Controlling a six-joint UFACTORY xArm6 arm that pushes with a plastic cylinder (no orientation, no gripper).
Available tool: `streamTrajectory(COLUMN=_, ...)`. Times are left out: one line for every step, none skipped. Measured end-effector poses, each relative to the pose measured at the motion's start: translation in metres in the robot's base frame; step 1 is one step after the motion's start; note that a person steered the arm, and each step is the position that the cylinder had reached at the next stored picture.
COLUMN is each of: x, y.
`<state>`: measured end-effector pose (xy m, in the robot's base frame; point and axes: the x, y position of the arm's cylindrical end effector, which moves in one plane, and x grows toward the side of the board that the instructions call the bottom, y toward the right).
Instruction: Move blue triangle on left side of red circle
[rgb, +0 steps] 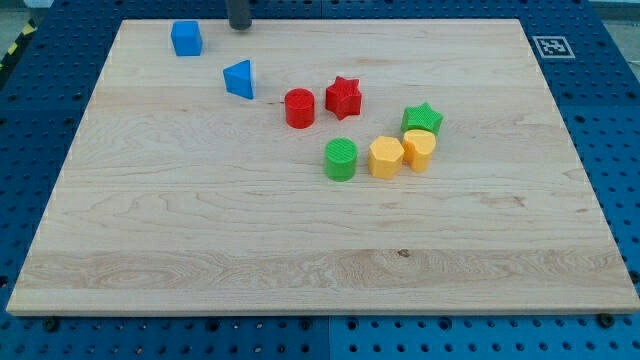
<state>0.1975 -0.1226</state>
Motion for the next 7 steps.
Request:
streamTrajectory(x=-0.004, y=0.0)
streamTrajectory(x=0.005, y=-0.021)
streamTrajectory(x=0.024, y=-0.025)
streamTrajectory(x=0.079, y=-0.01)
streamTrajectory(x=0.082, y=-0.01)
streamTrajectory(x=0.094, y=-0.007)
streamTrajectory(x=0.124, y=-0.005)
